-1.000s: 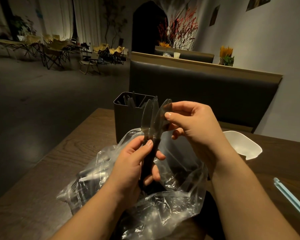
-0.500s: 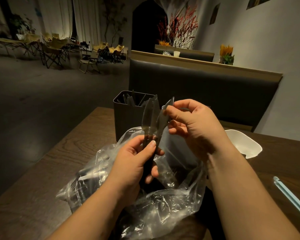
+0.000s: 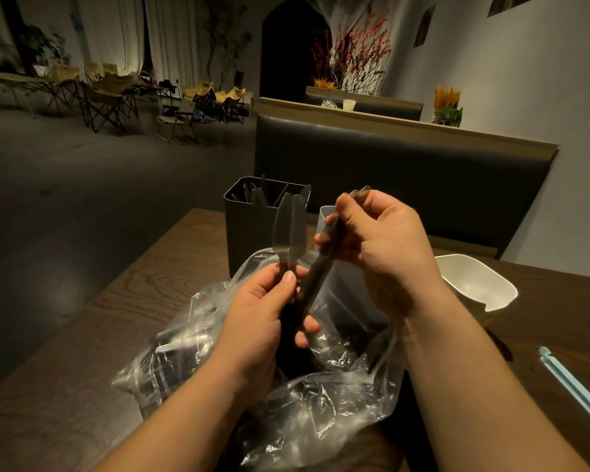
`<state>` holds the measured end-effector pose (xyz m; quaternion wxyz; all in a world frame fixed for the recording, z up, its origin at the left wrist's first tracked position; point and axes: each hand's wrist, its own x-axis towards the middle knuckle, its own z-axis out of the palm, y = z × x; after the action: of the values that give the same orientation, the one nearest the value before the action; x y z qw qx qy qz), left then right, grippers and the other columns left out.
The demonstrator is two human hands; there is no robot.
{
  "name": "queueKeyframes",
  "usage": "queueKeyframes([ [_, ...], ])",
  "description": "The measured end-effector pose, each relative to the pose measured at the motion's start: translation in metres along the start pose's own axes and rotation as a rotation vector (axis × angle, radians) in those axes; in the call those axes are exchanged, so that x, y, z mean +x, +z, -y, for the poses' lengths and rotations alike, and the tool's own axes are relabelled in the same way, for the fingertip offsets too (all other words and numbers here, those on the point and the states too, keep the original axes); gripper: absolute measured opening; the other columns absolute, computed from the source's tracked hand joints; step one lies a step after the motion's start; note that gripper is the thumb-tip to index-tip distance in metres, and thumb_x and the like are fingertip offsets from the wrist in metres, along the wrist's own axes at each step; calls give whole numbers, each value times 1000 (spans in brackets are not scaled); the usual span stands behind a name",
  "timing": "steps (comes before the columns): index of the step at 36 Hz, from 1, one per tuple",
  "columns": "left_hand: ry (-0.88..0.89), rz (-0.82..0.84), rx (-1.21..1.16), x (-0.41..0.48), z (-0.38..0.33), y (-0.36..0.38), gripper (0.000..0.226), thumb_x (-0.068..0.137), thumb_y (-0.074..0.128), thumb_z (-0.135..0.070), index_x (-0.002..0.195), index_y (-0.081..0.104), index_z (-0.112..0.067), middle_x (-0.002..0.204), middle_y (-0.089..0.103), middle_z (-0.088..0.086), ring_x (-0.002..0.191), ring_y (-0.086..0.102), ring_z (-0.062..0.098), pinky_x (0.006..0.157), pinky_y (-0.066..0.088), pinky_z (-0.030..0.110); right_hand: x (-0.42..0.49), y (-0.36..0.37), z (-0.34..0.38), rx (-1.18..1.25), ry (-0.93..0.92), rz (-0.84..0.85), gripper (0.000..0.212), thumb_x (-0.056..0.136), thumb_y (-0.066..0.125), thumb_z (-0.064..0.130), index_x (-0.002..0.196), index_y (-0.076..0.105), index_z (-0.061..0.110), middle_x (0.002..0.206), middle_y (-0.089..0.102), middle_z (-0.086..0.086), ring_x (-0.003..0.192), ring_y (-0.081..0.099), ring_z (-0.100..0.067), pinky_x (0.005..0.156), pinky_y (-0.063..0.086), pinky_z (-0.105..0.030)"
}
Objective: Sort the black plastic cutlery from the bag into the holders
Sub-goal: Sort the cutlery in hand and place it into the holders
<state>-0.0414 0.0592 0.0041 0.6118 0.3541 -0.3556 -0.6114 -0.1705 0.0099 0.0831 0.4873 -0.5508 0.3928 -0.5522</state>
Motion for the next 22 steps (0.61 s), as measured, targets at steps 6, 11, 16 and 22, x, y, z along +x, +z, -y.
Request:
queueKeyframes([
  [6,88,-76,130,1,2,-2,22,102,52,-15,100,74,-16,75,60,6,62,57,15,56,48,29,1,1,3,55,51,-49,16,103,52,21,100,63,10,76,68,-3,71,73,-18,63,59,-29],
  [11,42,-59,141,-1,0,0,38,107,41,-23,88,73,-26,63,53,-3,53,47,10,59,41,32,-1,-2,-1,-98,0,-10,12,94,65,25,99,71,16,79,75,2,75,73,-12,57,51,-23],
  [16,65,-18,231,-4,0,3,28,101,44,-36,99,67,-20,61,46,-7,51,43,7,51,38,24,-3,0,-3,-81,-5,1,12,91,70,20,99,74,12,77,74,0,69,70,-12,52,48,-21],
  [22,147,35,260,-8,0,5,29,107,40,-22,93,61,-8,62,52,-6,53,45,4,50,39,16,-7,1,1,-41,-2,61,8,89,68,13,92,75,16,72,74,2,68,72,-11,52,51,-19],
])
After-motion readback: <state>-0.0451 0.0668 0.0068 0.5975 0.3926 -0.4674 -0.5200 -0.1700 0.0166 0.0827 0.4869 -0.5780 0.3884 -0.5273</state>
